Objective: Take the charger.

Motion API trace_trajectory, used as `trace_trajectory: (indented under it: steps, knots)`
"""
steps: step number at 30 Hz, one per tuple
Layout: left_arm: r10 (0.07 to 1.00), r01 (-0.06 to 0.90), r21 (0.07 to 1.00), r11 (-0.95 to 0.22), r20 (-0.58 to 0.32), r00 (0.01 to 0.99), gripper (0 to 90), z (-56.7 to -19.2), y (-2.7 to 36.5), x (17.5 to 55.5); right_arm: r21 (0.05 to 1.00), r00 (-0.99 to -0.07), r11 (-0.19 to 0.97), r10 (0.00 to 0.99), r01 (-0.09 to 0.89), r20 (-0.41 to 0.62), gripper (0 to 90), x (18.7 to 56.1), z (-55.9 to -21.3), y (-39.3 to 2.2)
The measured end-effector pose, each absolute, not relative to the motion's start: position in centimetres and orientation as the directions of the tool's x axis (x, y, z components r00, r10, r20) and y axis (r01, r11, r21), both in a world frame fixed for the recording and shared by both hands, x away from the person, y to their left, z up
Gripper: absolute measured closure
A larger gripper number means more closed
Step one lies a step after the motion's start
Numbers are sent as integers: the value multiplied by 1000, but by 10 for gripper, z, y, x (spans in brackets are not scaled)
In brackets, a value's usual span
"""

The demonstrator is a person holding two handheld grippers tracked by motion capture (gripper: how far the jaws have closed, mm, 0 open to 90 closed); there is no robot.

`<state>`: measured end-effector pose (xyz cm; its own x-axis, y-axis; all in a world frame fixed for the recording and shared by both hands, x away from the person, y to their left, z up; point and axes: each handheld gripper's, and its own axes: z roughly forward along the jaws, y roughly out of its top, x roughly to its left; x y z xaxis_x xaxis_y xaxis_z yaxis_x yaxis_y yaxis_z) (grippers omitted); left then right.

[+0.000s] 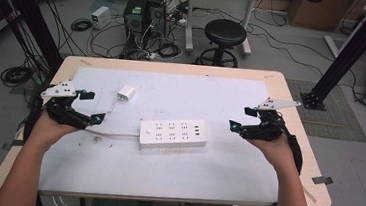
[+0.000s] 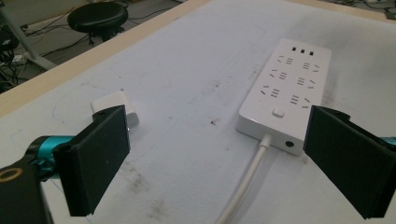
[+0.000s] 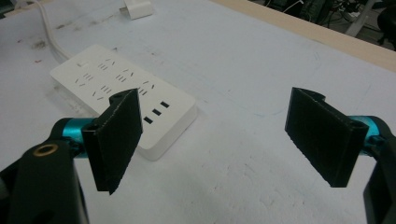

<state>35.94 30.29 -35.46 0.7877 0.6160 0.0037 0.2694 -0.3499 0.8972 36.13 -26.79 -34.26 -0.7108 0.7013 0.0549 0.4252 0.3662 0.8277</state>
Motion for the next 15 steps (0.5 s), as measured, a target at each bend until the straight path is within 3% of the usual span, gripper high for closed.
trace_trajectory:
  steps: [15]
  knots:
    - [655, 307, 872, -382, 20, 756, 72, -346, 290, 385, 815, -721, 389, 691, 430, 51, 193, 367, -344, -264]
